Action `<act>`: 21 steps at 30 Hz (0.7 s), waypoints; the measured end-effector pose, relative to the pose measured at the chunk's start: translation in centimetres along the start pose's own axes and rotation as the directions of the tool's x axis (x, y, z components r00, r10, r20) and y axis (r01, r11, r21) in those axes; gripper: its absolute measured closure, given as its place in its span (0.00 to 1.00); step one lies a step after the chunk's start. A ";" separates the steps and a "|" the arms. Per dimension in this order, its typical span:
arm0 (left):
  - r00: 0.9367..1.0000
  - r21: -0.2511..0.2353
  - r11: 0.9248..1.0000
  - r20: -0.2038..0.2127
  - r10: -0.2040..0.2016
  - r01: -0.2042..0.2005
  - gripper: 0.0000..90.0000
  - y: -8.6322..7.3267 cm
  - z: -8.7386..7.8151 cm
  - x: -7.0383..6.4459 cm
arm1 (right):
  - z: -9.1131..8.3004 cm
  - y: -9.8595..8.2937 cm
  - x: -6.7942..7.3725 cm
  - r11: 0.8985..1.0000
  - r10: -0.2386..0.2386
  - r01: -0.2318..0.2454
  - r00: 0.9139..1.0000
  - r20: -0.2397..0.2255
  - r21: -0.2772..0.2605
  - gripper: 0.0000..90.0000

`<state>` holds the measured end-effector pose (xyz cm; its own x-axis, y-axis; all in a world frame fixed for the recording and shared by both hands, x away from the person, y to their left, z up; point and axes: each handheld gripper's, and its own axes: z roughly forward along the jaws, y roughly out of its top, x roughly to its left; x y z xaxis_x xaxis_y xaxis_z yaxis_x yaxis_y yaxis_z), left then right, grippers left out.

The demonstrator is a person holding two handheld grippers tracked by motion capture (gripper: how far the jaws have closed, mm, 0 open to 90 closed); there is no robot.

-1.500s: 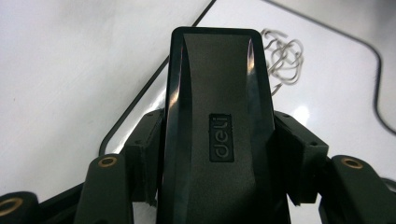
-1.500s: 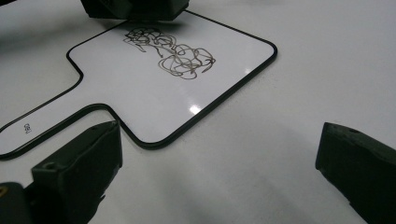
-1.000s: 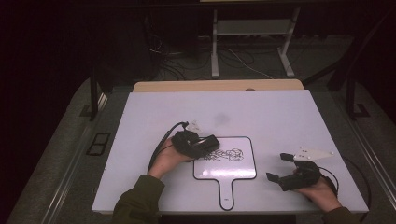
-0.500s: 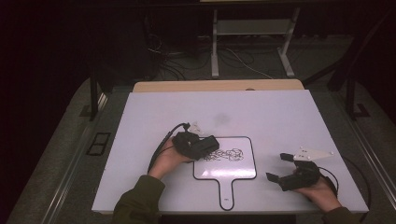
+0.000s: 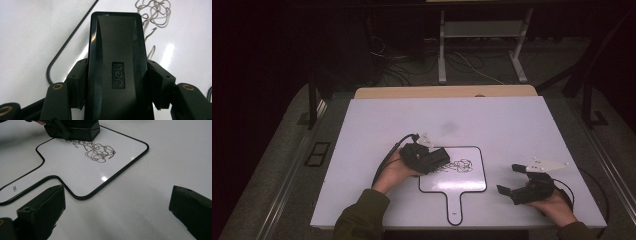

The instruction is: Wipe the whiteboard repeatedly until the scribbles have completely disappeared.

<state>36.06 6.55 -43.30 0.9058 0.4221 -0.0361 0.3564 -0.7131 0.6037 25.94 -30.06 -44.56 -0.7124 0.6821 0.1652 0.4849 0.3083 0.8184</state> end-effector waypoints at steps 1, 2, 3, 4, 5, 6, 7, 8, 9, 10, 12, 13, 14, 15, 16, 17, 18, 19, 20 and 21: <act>1.000 0.001 1.000 0.003 0.008 -0.008 0.44 0.1 0.0 -0.2 | 0.0 0.0 0.0 1.000 0.000 0.000 1.000 0.000 0.000 0.00; 1.000 -0.001 1.000 0.006 0.010 -0.010 0.44 0.1 0.1 -0.4 | 0.0 0.0 0.0 1.000 0.000 0.000 1.000 0.000 0.000 0.00; 1.000 0.001 1.000 0.008 0.015 -0.015 0.44 0.2 0.2 -0.5 | 0.0 0.0 0.0 1.000 0.000 0.000 1.000 0.000 0.001 0.00; 1.000 0.004 1.000 0.012 0.018 -0.018 0.44 0.3 0.2 -0.7 | 0.0 0.0 0.0 1.000 -0.001 0.001 1.000 0.000 0.001 0.00; 1.000 0.004 1.000 0.013 0.026 -0.026 0.44 0.4 0.3 -0.9 | 0.0 0.0 0.0 1.000 -0.001 0.001 1.000 0.000 0.001 0.00; 1.000 0.006 1.000 0.017 0.025 -0.025 0.44 0.4 0.3 -1.0 | 0.0 0.0 0.0 1.000 -0.001 0.001 1.000 0.000 0.001 0.00; 0.999 0.004 1.000 0.021 0.030 -0.030 0.44 0.5 0.4 -1.1 | 0.0 0.0 0.0 1.000 -0.001 0.001 1.000 0.000 0.001 0.00; 0.999 0.009 0.999 0.021 0.035 -0.035 0.44 0.5 0.4 -1.2 | 0.0 0.0 0.0 1.000 -0.001 0.001 1.000 0.000 0.001 0.00; 0.999 0.009 0.999 0.021 0.033 -0.033 0.44 0.6 0.4 -1.3 | 0.0 0.0 0.0 1.000 -0.002 0.002 1.000 0.001 0.001 0.00; 0.999 0.009 0.999 0.021 0.033 -0.033 0.44 0.6 0.4 -1.3 | 0.0 0.0 0.0 1.000 -0.002 0.002 1.000 0.000 0.001 0.00; 0.999 0.009 1.000 0.024 0.027 -0.027 0.44 0.5 0.4 -1.1 | 0.0 0.0 0.0 1.000 -0.001 0.001 1.000 0.000 0.001 0.00; 0.999 0.004 1.000 0.021 0.024 -0.024 0.44 0.5 0.4 -1.0 | 0.0 0.0 0.0 1.000 -0.001 0.001 1.000 0.001 0.000 0.00; 1.000 0.004 1.000 0.015 0.021 -0.021 0.44 0.5 0.4 -1.0 | 0.0 0.0 0.0 1.000 -0.001 0.001 1.000 0.001 0.000 0.00; 1.000 0.003 1.000 0.011 0.017 -0.017 0.44 0.5 0.4 -0.8 | 0.0 0.0 0.0 1.000 -0.002 0.002 1.000 0.001 0.000 0.00; 1.000 0.003 1.000 0.008 0.012 -0.012 0.44 0.4 0.3 -0.7 | 0.0 0.0 0.0 1.000 -0.002 0.002 1.000 0.001 0.000 0.00; 1.000 0.003 1.000 0.005 0.004 -0.004 0.44 0.4 0.3 -0.5 | 0.0 0.0 0.0 1.000 -0.002 0.002 1.000 0.001 -0.001 0.00; 1.000 0.004 1.000 -0.003 0.005 -0.005 0.44 0.3 0.2 -0.3 | 0.0 0.0 0.0 1.000 -0.002 0.002 1.000 0.001 -0.001 0.00; 1.000 -0.001 1.000 -0.008 -0.009 0.009 0.44 0.2 0.2 -0.1 | 0.0 0.0 0.0 1.000 -0.001 0.001 1.000 0.001 0.000 0.00; 1.000 -0.005 1.000 -0.012 -0.014 0.014 0.44 0.2 0.1 0.0 | 0.0 0.0 0.0 1.000 0.001 -0.001 1.000 0.000 -0.001 0.00; 1.000 -0.001 1.000 -0.015 -0.023 0.023 0.44 0.1 0.0 0.2 | 0.0 0.0 0.0 1.000 0.001 -0.001 1.000 0.000 0.000 0.00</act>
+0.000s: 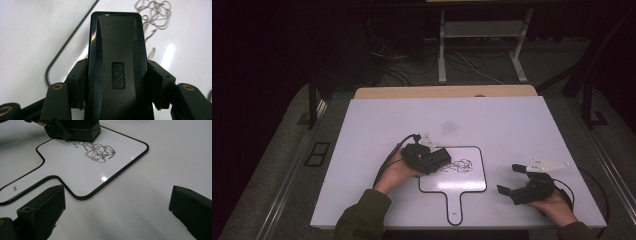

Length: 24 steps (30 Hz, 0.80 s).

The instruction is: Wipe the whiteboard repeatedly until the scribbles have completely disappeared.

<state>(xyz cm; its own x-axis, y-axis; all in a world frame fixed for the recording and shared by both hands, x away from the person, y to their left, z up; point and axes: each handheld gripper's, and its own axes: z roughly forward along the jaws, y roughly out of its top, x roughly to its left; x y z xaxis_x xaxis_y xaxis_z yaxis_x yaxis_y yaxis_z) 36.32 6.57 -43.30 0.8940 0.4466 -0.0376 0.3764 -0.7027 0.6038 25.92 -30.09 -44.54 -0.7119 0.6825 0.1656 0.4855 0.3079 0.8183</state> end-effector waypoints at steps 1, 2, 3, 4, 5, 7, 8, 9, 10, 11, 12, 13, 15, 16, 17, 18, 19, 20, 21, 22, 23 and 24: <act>1.000 0.002 1.000 -0.009 0.001 -0.001 0.44 0.0 -0.1 0.2 | 0.0 0.0 0.0 1.000 0.000 0.000 1.000 0.000 0.000 0.00; 1.000 0.000 1.000 -0.017 -0.005 0.005 0.44 -0.1 -0.1 0.4 | 0.0 0.0 0.0 1.000 0.000 0.000 1.000 -0.001 0.000 0.00; 1.000 0.004 1.000 -0.026 -0.012 0.012 0.44 -0.1 -0.2 0.6 | 0.0 0.0 0.0 1.000 -0.001 0.001 1.000 -0.001 0.001 0.00; 0.999 0.004 1.000 -0.034 -0.018 0.018 0.44 -0.1 -0.2 0.7 | 0.0 0.0 0.0 1.000 -0.001 0.001 1.000 -0.001 0.001 0.00; 0.999 0.005 1.000 -0.047 -0.025 0.025 0.44 -0.2 -0.3 0.9 | 0.0 0.0 0.0 1.000 -0.001 0.001 1.000 -0.001 0.001 0.00; 0.998 0.007 0.999 -0.056 -0.031 0.031 0.44 -0.2 -0.4 1.3 | 0.0 0.0 0.0 1.000 0.000 0.000 1.000 0.000 0.000 0.00; 0.998 0.008 0.999 -0.054 -0.037 0.038 0.44 -0.3 -0.4 1.4 | 0.0 0.0 0.0 1.000 0.001 -0.001 1.000 0.000 0.000 0.00; 0.998 0.008 0.999 -0.052 -0.037 0.038 0.44 -0.3 -0.4 1.4 | 0.0 0.0 0.0 1.000 0.000 0.000 1.000 0.000 0.000 0.00; 0.998 0.007 0.999 -0.052 -0.033 0.033 0.44 -0.3 -0.4 1.3 | 0.0 0.0 0.0 1.000 0.000 0.000 1.000 -0.001 0.000 0.00; 0.998 0.010 0.999 -0.049 -0.032 0.032 0.44 -0.2 -0.4 1.2 | 0.1 0.0 0.0 1.000 -0.001 0.001 1.000 -0.001 0.001 0.00; 0.999 0.009 1.000 -0.044 -0.029 0.030 0.44 -0.2 -0.3 1.1 | 0.1 0.0 0.0 1.000 -0.001 0.001 1.000 0.000 0.002 0.00; 0.999 0.017 1.000 -0.042 -0.024 0.025 0.44 -0.1 -0.3 1.0 | 0.1 0.0 0.0 1.000 0.000 0.000 1.000 0.000 0.002 0.00; 0.999 0.023 1.000 -0.033 -0.009 0.009 0.44 0.0 -0.3 0.7 | 0.1 0.0 0.0 1.000 0.000 0.000 1.000 0.000 0.002 0.00; 1.000 0.024 1.000 -0.030 -0.006 0.007 0.44 0.0 -0.2 0.4 | 0.1 0.0 0.0 1.000 0.000 0.000 1.000 0.000 0.002 0.00; 1.000 0.025 1.000 -0.026 -0.003 0.004 0.44 0.0 -0.2 0.2 | 0.1 0.0 0.0 1.000 0.000 0.000 1.000 0.000 0.002 0.00; 1.000 0.026 1.000 -0.022 0.004 -0.004 0.44 0.1 -0.2 0.1 | 0.1 0.0 0.0 1.000 0.000 0.000 1.000 0.000 0.001 0.00; 1.000 0.032 0.999 -0.018 0.011 -0.010 0.44 0.2 -0.2 -0.1 | 0.1 0.0 0.0 1.000 0.000 0.000 1.000 0.000 0.001 0.00; 1.000 0.034 0.999 -0.014 0.012 -0.011 0.44 0.2 -0.1 -0.3 | 0.1 0.0 0.0 1.000 0.000 0.000 1.000 0.000 0.002 0.00; 1.000 0.030 0.999 -0.012 0.016 -0.016 0.44 0.3 0.0 -0.5 | 0.1 0.0 0.0 1.000 0.000 0.000 1.000 0.001 0.002 0.00; 1.000 0.035 0.999 -0.007 0.025 -0.025 0.44 0.3 0.0 -0.7 | 0.1 0.0 0.0 1.000 0.001 -0.001 1.000 0.001 0.003 0.00; 1.000 0.037 0.999 -0.003 0.025 -0.025 0.44 0.4 0.0 -0.9 | 0.1 0.0 0.0 1.000 0.001 -0.001 1.000 0.001 0.003 0.00; 0.999 0.039 0.999 0.001 0.034 -0.034 0.44 0.5 0.1 -1.1 | 0.1 0.0 0.0 1.000 0.001 -0.001 1.000 0.000 0.003 0.00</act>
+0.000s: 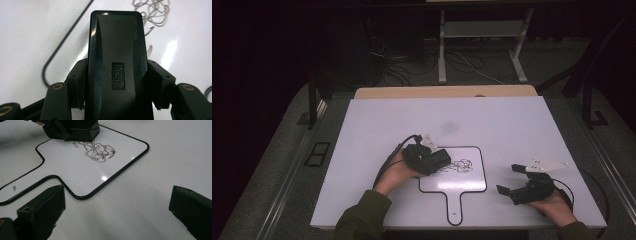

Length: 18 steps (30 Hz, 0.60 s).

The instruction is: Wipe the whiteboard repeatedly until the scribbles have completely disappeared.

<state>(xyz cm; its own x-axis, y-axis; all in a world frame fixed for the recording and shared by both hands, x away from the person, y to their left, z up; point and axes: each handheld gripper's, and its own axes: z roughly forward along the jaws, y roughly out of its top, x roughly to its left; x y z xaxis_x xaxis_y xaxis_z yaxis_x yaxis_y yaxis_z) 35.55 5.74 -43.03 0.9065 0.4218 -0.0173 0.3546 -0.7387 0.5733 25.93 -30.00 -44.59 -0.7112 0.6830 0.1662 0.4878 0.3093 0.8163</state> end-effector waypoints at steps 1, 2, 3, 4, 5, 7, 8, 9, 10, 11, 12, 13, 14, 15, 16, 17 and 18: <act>1.000 -0.008 1.000 0.002 -0.003 0.003 0.44 0.0 0.1 -0.2 | 0.0 0.0 0.0 1.000 0.000 0.000 1.000 0.000 0.000 0.00; 1.000 -0.002 1.000 0.007 0.003 -0.003 0.44 0.1 0.1 -0.4 | 0.0 0.0 0.0 1.000 -0.001 0.001 1.000 0.000 -0.001 0.00; 1.000 -0.006 1.000 0.011 0.004 -0.004 0.44 0.1 0.2 -0.6 | 0.0 0.0 0.0 1.000 -0.001 0.001 1.000 0.000 -0.001 0.00; 1.000 -0.001 1.000 0.014 0.018 -0.018 0.44 0.2 0.2 -0.7 | 0.0 0.0 0.0 1.000 -0.001 0.001 1.000 0.000 -0.001 0.00; 1.000 0.002 1.000 0.017 0.018 -0.018 0.44 0.3 0.2 -0.9 | 0.0 0.0 0.0 1.000 0.000 0.000 1.000 0.001 -0.001 0.00; 0.999 0.010 1.000 0.015 0.029 -0.029 0.44 0.4 0.2 -1.1 | 0.0 0.0 0.0 1.000 0.001 -0.001 1.000 0.001 0.000 0.00; 0.999 0.012 0.999 0.015 0.032 -0.032 0.44 0.4 0.2 -1.1 | 0.0 0.0 0.0 1.000 0.001 -0.001 1.000 0.001 0.000 0.00; 0.999 0.009 1.000 0.016 0.028 -0.028 0.44 0.3 0.2 -1.0 | 0.0 0.0 0.0 1.000 0.000 0.000 1.000 0.001 0.000 0.00; 1.000 0.005 1.000 0.013 0.018 -0.018 0.44 0.3 0.2 -0.9 | 0.0 0.0 0.0 1.000 0.001 -0.001 1.000 0.001 -0.001 0.00; 1.000 -0.002 1.000 0.010 0.005 -0.005 0.44 0.3 0.2 -0.7 | 0.0 0.0 0.0 1.000 -0.001 0.001 1.000 0.001 -0.001 0.00; 1.000 0.002 1.000 0.008 0.001 -0.001 0.44 0.2 0.2 -0.5 | 0.0 0.0 0.0 1.000 -0.001 0.001 1.000 0.000 -0.002 0.00; 1.000 0.000 1.000 0.003 -0.007 0.007 0.44 0.2 0.2 -0.2 | -0.1 0.0 0.0 1.000 0.000 0.000 1.000 0.001 -0.003 0.00; 1.000 -0.006 1.000 -0.003 -0.014 0.014 0.44 0.1 0.1 0.0 | -0.1 0.0 0.0 1.000 0.000 0.000 1.000 0.001 -0.002 0.00; 1.000 -0.003 1.000 -0.005 -0.016 0.016 0.44 0.0 0.1 0.2 | -0.1 0.0 0.0 1.000 0.000 0.000 1.000 0.001 -0.002 0.00; 1.000 -0.002 1.000 -0.011 -0.021 0.021 0.44 0.0 0.0 0.5 | -0.1 0.0 0.0 1.000 0.000 0.000 1.000 0.000 -0.002 0.00; 0.999 -0.002 1.000 -0.020 -0.028 0.028 0.44 -0.1 0.0 0.6 | -0.1 0.0 0.0 1.000 -0.001 0.001 1.000 0.000 -0.002 0.00; 0.999 -0.001 1.000 -0.025 -0.031 0.031 0.44 -0.1 -0.1 0.8 | -0.1 0.0 0.0 1.000 -0.001 0.001 1.000 0.000 -0.002 0.00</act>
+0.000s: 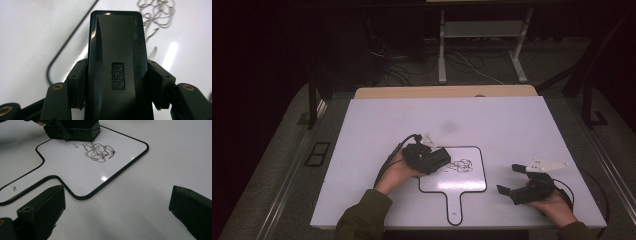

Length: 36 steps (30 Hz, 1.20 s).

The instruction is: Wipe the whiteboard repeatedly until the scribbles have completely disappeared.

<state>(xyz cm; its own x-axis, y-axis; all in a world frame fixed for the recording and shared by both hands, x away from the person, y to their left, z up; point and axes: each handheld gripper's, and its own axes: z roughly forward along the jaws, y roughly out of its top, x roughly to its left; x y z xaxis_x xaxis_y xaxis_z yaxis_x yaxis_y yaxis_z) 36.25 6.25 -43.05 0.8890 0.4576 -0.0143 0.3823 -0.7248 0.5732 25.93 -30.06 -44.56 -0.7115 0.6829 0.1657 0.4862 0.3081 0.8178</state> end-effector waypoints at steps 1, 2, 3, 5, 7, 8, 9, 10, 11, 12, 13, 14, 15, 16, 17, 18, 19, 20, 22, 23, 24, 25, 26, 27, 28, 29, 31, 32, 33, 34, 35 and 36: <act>1.000 -0.005 1.000 -0.008 -0.008 0.008 0.44 0.0 0.0 0.2 | 0.0 0.0 0.0 1.000 0.000 0.000 1.000 0.000 0.000 0.00; 1.000 -0.008 1.000 -0.017 -0.015 0.015 0.44 -0.1 0.0 0.4 | 0.0 0.0 0.0 1.000 0.001 -0.001 1.000 0.001 0.000 0.00; 0.999 -0.006 1.000 -0.025 -0.021 0.021 0.44 -0.1 -0.1 0.6 | 0.0 0.0 0.0 1.000 0.001 -0.001 1.000 0.001 -0.001 0.00; 0.999 -0.005 1.000 -0.036 -0.031 0.031 0.44 -0.2 -0.1 0.9 | 0.0 0.0 0.0 1.000 0.000 0.000 1.000 0.000 0.000 0.00; 0.999 -0.006 0.999 -0.033 -0.036 0.036 0.44 -0.2 -0.1 1.0 | 0.0 0.0 0.0 1.000 -0.001 0.001 1.000 0.000 0.001 0.00; 0.999 -0.004 0.999 -0.036 -0.036 0.036 0.44 -0.2 -0.1 0.9 | 0.0 0.0 0.0 1.000 -0.001 0.001 1.000 0.000 0.001 0.00; 0.999 0.005 1.000 -0.037 -0.026 0.026 0.44 -0.1 -0.2 0.9 | 0.0 0.0 0.0 1.000 -0.001 0.001 1.000 0.001 0.001 0.00; 0.999 0.002 1.000 -0.034 -0.026 0.026 0.44 -0.1 -0.1 0.7 | 0.1 0.0 0.0 1.000 0.000 0.000 1.000 0.001 0.002 0.00; 0.999 0.012 1.000 -0.033 -0.019 0.020 0.44 0.0 -0.2 0.6 | 0.1 0.0 0.0 1.000 0.000 0.000 1.000 0.002 0.003 0.00; 0.999 0.009 1.000 -0.030 -0.019 0.020 0.44 0.0 -0.1 0.4 | 0.1 0.0 0.0 1.000 -0.001 0.001 1.000 0.002 0.003 0.00; 1.000 0.013 1.000 -0.023 -0.012 0.012 0.44 0.1 -0.1 0.3 | 0.1 0.0 0.0 1.000 -0.001 0.001 1.000 0.002 0.003 0.00; 1.000 0.012 1.000 -0.018 -0.007 0.008 0.44 0.1 0.0 0.0 | 0.1 0.0 0.0 1.000 0.000 0.000 1.000 0.002 0.002 0.00; 1.000 0.015 1.000 -0.016 0.001 -0.001 0.44 0.2 0.0 -0.2 | 0.0 0.0 0.0 1.000 -0.001 0.001 1.000 0.001 0.001 0.00; 1.000 0.017 1.000 -0.010 0.007 -0.007 0.44 0.3 0.1 -0.5 | 0.0 0.0 0.0 1.000 -0.001 0.001 1.000 0.001 0.000 0.00; 1.000 0.021 1.000 -0.006 0.017 -0.017 0.44 0.5 0.2 -0.8 | 0.0 0.0 0.0 1.000 0.000 0.000 1.000 0.002 0.000 0.00; 1.000 0.019 1.000 0.000 0.023 -0.023 0.44 0.6 0.3 -1.1 | 0.1 0.0 0.0 1.000 0.000 0.000 1.000 0.003 0.002 0.00; 1.000 0.024 0.999 0.008 0.030 -0.030 0.44 0.7 0.3 -1.4 | 0.1 0.0 0.0 1.000 0.000 0.000 1.000 0.003 0.003 0.00; 0.999 0.021 0.999 0.016 0.038 -0.039 0.44 0.9 0.4 -1.6 | 0.1 0.0 0.0 1.000 0.000 0.000 1.000 0.003 0.003 0.00; 0.998 0.027 0.998 0.024 0.054 -0.054 0.44 1.1 0.6 -2.0 | 0.1 0.0 0.1 1.000 0.000 0.000 1.000 0.002 0.002 0.00; 0.998 0.030 0.998 0.026 0.059 -0.059 0.44 1.2 0.6 -2.1 | 0.1 0.0 0.1 1.000 0.000 0.000 1.000 0.002 0.002 0.00; 0.998 0.031 0.998 0.025 0.058 -0.059 0.44 1.2 0.6 -2.2 | 0.0 0.0 0.1 1.000 -0.001 0.001 1.000 0.002 0.002 0.00; 0.998 0.030 0.998 0.025 0.055 -0.055 0.44 1.2 0.6 -2.1 | 0.0 0.0 0.0 1.000 -0.001 0.001 1.000 0.002 0.002 0.00; 0.999 0.028 0.998 0.022 0.050 -0.051 0.44 1.2 0.6 -2.0 | 0.0 0.0 0.0 1.000 -0.001 0.001 1.000 0.002 0.002 0.00; 0.999 0.025 0.999 0.021 0.044 -0.045 0.44 1.2 0.7 -1.8 | 0.0 0.0 0.0 1.000 -0.002 0.002 1.000 0.002 0.001 0.00; 0.999 0.027 0.999 0.014 0.039 -0.040 0.44 1.2 0.6 -1.5 | 0.0 0.0 0.0 1.000 -0.001 0.001 1.000 0.002 0.001 0.00; 0.999 0.026 0.999 0.005 0.035 -0.035 0.44 1.2 0.6 -1.3 | 0.0 0.0 0.0 1.000 -0.002 0.002 1.000 0.002 0.001 0.00; 1.000 0.023 1.000 -0.014 0.018 -0.018 0.44 1.1 0.6 -0.7 | 0.0 0.0 0.1 1.000 -0.001 0.001 1.000 0.001 0.001 0.00; 1.000 0.022 1.000 -0.020 0.009 -0.009 0.44 1.0 0.5 -0.3 | 0.0 0.0 0.0 1.000 -0.001 0.001 1.000 0.001 0.001 0.00; 1.000 0.022 1.000 -0.022 0.001 0.000 0.44 0.9 0.4 0.0 | 0.0 0.0 0.1 1.000 -0.001 0.001 1.000 0.001 0.000 0.00; 1.000 0.018 1.000 -0.023 -0.011 0.011 0.44 0.8 0.4 0.2 | 0.0 0.0 0.1 1.000 -0.001 0.001 1.000 0.000 0.000 0.00; 1.000 0.014 1.000 -0.021 -0.015 0.015 0.44 0.7 0.4 0.4 | 0.0 0.0 0.1 1.000 -0.002 0.002 1.000 -0.001 -0.001 0.00; 1.000 0.016 1.000 -0.022 -0.014 0.014 0.44 0.8 0.4 0.3 | 0.0 0.0 0.0 1.000 -0.003 0.003 1.000 -0.001 -0.001 0.00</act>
<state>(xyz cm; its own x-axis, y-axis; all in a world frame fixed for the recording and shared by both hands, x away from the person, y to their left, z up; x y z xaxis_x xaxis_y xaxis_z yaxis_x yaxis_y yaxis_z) 36.93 5.62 -42.94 0.8778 0.4791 -0.0041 0.3991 -0.7264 0.5596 25.93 -30.02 -44.54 -0.7134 0.6812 0.1644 0.4840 0.3094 0.8185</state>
